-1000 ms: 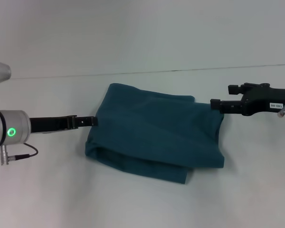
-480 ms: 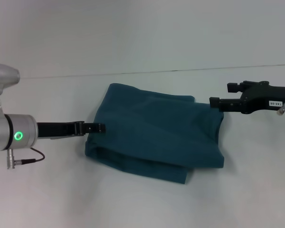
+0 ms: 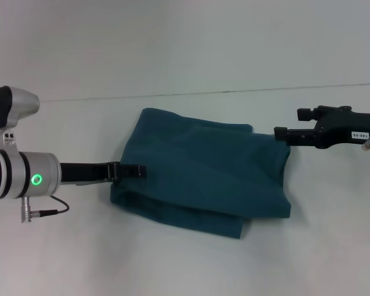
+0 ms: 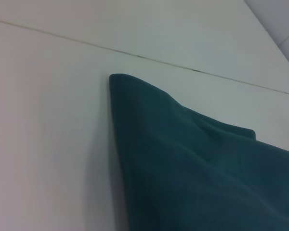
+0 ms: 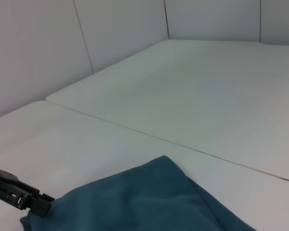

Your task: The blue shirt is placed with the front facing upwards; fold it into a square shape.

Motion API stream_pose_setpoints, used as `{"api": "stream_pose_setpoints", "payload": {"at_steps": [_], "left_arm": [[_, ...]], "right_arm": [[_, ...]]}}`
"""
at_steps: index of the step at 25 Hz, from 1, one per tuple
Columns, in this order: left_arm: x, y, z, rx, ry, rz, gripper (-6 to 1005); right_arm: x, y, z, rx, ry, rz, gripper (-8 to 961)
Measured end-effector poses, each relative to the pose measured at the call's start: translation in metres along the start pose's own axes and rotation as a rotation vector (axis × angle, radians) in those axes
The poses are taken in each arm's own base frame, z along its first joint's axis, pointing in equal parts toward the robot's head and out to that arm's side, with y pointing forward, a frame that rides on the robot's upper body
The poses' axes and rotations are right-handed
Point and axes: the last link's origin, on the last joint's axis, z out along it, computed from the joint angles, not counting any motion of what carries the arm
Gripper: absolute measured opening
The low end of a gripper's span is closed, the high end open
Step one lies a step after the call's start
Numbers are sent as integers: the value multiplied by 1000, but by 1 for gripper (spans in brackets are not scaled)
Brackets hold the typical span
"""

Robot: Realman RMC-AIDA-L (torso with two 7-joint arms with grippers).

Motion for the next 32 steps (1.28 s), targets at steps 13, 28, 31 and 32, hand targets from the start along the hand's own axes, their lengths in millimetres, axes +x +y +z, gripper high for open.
{"api": "stream_pose_setpoints", "payload": {"at_steps": [13,28,31,32], "left_arm": [[-7,-1,4,18,-29,28,584],[-20,-3,-2,17,-2,20,89],[-23,-3,-4,4,-11,15,40],[-25,-3,-5,-1,-14,11,24]], "right_arm": [[0,-1,-1,4,0,0,899],[-1,-3,-4,12,-6,-1,900],[-2,-4,-4,16,-7,-5,900],[-3,-4,-4,17,-8,-6,900]]}}
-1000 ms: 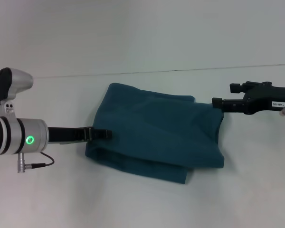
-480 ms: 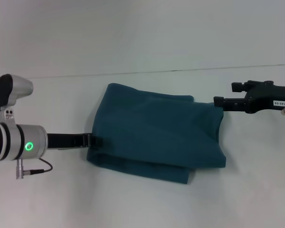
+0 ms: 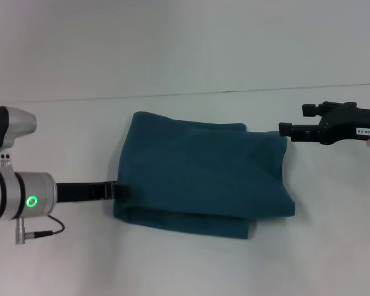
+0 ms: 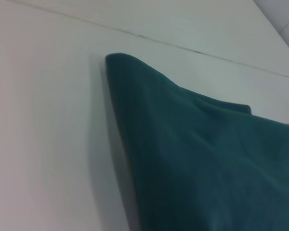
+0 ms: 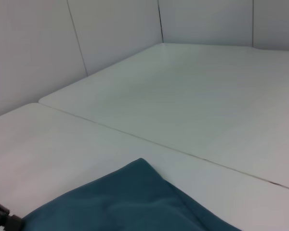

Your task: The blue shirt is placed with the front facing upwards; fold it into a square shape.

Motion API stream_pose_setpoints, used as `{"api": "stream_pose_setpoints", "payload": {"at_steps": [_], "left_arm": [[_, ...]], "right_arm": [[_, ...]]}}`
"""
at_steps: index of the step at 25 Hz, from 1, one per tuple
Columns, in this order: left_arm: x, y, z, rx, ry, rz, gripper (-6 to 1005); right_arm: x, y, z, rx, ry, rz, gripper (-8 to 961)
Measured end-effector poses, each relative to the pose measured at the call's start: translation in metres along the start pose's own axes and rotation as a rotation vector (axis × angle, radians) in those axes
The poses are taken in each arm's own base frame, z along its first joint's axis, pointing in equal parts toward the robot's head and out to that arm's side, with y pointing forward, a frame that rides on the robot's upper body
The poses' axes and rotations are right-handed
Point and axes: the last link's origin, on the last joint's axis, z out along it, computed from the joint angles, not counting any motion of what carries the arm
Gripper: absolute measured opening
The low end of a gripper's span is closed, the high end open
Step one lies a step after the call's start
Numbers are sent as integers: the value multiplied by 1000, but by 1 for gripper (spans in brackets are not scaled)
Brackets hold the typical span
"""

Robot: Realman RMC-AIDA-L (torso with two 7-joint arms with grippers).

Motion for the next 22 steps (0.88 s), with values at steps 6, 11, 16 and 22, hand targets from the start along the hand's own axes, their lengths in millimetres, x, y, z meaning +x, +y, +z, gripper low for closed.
{"api": "stream_pose_setpoints", "payload": {"at_steps": [6,11,16,22], "left_arm": [[-10,1,-4,-18,2,-12,5],[-21,-1,-9,-24,10,-34,7],[-33,-4,-9,-34,16,-73,10],[-36,-4,-12,-57,32,-98,13]], "right_arm": [[-2,1,1,-2,0,-6,900],[-4,3,4,-11,0,-12,899],[-7,5,7,-18,-3,-19,899],[-9,8,12,-31,6,-36,900]]}}
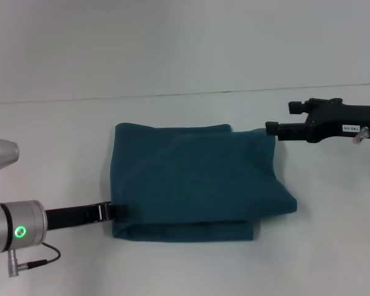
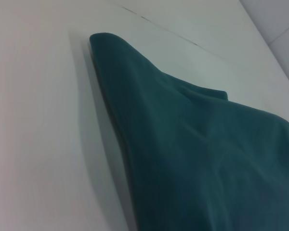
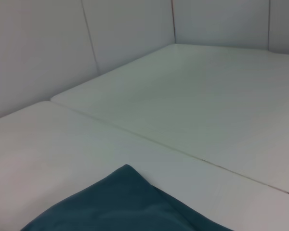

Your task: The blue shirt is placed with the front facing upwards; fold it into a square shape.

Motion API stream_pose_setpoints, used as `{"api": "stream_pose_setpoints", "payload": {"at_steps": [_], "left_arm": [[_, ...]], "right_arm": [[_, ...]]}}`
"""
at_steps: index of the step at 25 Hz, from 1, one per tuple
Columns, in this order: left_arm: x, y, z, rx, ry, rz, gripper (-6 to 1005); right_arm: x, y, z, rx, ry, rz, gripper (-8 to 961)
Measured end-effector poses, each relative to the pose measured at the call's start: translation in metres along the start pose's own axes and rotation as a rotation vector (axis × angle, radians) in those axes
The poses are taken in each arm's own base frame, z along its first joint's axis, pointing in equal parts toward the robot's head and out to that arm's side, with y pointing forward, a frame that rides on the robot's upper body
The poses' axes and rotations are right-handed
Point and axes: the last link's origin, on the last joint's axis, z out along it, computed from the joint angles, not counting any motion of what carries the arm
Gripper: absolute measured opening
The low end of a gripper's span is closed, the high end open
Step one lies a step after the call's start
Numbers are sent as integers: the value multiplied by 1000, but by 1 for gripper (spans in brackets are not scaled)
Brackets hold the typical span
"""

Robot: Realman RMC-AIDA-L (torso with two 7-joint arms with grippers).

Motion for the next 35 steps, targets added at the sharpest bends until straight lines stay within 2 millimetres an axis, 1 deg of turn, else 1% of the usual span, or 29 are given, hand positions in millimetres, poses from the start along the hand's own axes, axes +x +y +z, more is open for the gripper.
{"api": "stream_pose_setpoints", "payload": {"at_steps": [7,14,17,20,22,27,28,29,31,33,34,35], "left_arm": [[4,2,-2,-25,18,34,17],[7,2,-6,-38,34,25,21],[7,2,-6,-36,33,27,183],[8,-1,-8,-23,47,42,307],[13,-5,-12,-12,77,68,389],[32,-12,-25,19,211,178,633],[44,-15,-33,36,286,235,652],[44,-15,-33,36,286,235,670],[59,-14,-42,37,354,307,708],[71,-9,-48,21,385,383,746],[76,-4,-48,-1,384,430,764],[78,0,-49,-21,381,478,783]], "right_arm": [[-2,3,6,-12,10,-14,900],[-4,3,8,-12,9,-19,902],[-6,3,9,-11,7,-22,902],[-7,1,10,3,6,-25,903],[-8,0,11,16,9,-32,903],[-12,-5,16,58,7,-56,904],[-13,-5,18,60,0,-67,904],[-14,-4,20,57,-11,-81,904],[-16,0,24,35,-29,-119,904],[-18,7,28,2,-38,-166,905],[-18,15,33,-44,-43,-222,905],[-18,15,33,-44,-43,-222,905]]}}
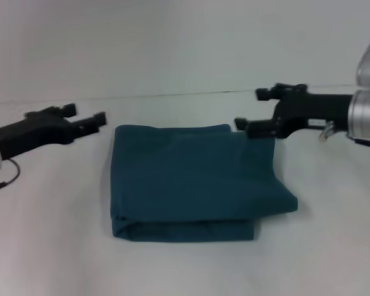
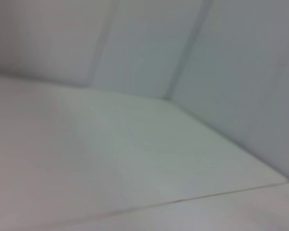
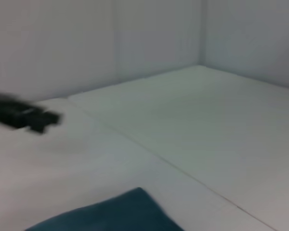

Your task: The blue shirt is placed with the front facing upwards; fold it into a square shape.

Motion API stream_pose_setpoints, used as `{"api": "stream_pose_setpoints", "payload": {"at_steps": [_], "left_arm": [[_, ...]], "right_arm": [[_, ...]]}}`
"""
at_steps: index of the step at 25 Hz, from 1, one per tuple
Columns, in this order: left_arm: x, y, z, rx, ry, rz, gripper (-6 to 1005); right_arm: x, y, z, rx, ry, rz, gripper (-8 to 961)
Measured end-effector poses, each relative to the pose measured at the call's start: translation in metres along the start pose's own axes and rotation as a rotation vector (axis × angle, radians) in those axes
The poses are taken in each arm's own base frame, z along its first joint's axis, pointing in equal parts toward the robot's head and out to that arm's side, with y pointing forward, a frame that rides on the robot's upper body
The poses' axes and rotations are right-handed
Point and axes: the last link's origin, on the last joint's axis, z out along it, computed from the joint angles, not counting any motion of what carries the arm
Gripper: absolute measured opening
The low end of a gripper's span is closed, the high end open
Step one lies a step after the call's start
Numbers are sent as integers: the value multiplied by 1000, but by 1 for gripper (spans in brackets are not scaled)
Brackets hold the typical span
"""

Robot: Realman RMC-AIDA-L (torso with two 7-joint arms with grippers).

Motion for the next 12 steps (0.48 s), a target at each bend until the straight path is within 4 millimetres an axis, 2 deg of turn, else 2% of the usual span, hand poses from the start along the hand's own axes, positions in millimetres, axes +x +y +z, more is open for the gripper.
{"api": "stream_pose_setpoints", "payload": {"at_steps": [5,12], "left_arm": [[3,29,8,-205,-10,244,861],[-6,62,0,-455,-37,373,876]], "right_arm": [[-1,26,6,-166,-14,-110,907],[5,58,-5,-387,-22,-177,907]]}}
